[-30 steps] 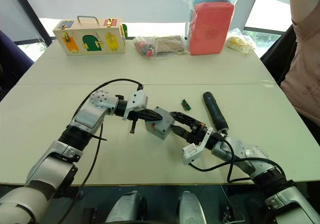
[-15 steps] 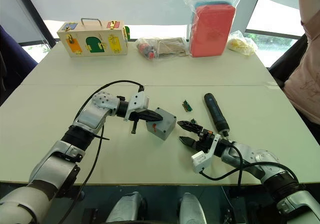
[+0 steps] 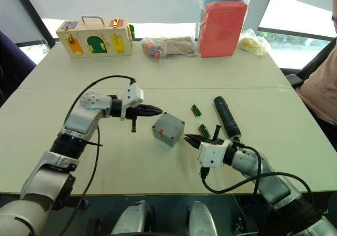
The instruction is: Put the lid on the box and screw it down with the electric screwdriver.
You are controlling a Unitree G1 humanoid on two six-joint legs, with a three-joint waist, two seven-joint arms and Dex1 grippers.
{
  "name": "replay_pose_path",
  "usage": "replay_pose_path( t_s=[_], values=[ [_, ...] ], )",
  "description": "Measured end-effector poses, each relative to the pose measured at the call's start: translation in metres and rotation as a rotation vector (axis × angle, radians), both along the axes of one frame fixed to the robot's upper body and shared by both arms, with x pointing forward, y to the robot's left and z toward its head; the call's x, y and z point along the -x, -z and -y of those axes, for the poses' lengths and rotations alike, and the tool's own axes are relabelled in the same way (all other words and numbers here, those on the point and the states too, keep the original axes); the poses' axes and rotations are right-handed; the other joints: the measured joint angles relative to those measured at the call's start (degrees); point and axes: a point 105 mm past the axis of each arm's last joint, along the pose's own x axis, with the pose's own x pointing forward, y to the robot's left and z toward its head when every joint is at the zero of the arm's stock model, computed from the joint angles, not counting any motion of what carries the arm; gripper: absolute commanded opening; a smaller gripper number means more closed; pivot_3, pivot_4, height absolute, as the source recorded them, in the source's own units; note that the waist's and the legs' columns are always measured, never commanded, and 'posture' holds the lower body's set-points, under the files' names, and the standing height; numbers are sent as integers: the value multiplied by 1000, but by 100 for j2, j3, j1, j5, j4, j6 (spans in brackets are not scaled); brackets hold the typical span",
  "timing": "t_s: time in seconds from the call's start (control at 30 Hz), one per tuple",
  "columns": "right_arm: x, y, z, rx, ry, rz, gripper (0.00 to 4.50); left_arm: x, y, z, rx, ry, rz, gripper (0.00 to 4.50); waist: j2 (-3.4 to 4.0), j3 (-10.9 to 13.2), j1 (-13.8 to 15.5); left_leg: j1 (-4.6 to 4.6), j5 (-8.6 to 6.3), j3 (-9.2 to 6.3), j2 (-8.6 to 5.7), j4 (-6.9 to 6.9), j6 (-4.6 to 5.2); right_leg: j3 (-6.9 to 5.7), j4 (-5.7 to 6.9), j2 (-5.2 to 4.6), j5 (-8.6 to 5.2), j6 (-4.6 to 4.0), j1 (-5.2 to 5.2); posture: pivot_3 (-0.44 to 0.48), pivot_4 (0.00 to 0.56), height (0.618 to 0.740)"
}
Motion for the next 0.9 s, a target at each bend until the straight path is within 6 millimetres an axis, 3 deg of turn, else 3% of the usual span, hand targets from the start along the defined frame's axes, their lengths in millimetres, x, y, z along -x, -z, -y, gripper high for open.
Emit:
replay_pose_path(
  t_s=[0.17,0.43,0.9],
  values=[
    [-6,4,5,-23,64,-111,71,0,15,-16,-12,-77,-39,0,0,16,18,-2,0,4,-1,-1,0,-1,0,0,0,0,-4,0,150,730],
    [-2,10,-5,-56,94,-275,71,2,35,-24,-17,-161,-63,0,1,25,15,-7,0,7,-1,-1,-1,1,0,-1,0,0,-11,0,150,730],
    [-5,7,-21,-53,72,-336,71,17,63,-7,-50,-96,-132,0,1,27,13,-10,0,12,-2,-3,-1,2,0,0,0,0,-20,0,150,730]
  ],
)
